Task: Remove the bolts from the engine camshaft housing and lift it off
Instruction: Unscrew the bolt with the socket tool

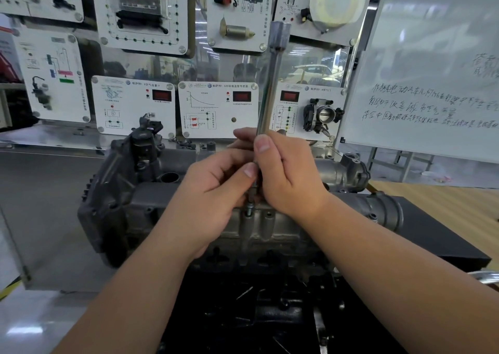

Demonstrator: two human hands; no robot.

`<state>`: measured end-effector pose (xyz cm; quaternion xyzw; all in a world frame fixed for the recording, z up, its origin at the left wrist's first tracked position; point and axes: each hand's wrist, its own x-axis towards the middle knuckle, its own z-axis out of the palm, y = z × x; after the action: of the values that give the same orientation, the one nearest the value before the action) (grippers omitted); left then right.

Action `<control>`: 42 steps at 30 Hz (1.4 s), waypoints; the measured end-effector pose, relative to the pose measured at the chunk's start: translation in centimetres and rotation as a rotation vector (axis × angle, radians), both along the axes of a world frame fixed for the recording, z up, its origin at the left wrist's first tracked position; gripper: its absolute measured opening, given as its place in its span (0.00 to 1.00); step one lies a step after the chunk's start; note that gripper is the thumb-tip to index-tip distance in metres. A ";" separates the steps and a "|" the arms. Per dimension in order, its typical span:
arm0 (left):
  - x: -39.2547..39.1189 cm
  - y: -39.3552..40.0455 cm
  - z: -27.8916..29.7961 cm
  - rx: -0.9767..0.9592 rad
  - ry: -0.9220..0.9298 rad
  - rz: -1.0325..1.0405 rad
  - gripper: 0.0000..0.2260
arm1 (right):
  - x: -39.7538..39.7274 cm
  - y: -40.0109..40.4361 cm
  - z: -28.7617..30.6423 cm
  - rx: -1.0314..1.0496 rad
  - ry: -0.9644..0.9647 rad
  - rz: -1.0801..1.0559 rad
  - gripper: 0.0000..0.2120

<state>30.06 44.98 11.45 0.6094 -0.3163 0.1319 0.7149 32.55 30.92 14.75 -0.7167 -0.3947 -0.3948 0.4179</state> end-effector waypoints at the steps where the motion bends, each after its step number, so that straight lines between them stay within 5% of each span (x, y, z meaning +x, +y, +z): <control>1: 0.1 -0.1 -0.1 -0.007 -0.004 0.024 0.06 | 0.0 0.1 0.1 -0.019 0.001 -0.011 0.23; 12: 0.3 0.2 -0.3 0.082 -0.038 -0.008 0.13 | 0.2 -0.1 0.1 0.006 0.085 0.006 0.26; 19: 0.4 -0.6 -0.4 0.008 -0.052 0.175 0.09 | -0.2 -0.1 0.3 -0.026 0.014 -0.023 0.21; 27: 0.3 -0.3 -0.5 0.127 -0.028 0.061 0.13 | -0.3 0.0 0.3 0.030 0.077 0.000 0.24; 36: 0.2 -0.8 -0.5 0.001 -0.099 0.254 0.10 | -0.3 0.0 0.2 -0.018 -0.035 -0.012 0.22; 42: 0.3 -0.7 -0.3 0.064 -0.090 0.159 0.08 | -0.4 0.1 0.4 -0.018 -0.046 -0.074 0.20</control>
<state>30.40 44.26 11.19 0.6484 -0.3030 0.2055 0.6675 32.17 30.98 15.13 -0.7253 -0.3808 -0.4227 0.3877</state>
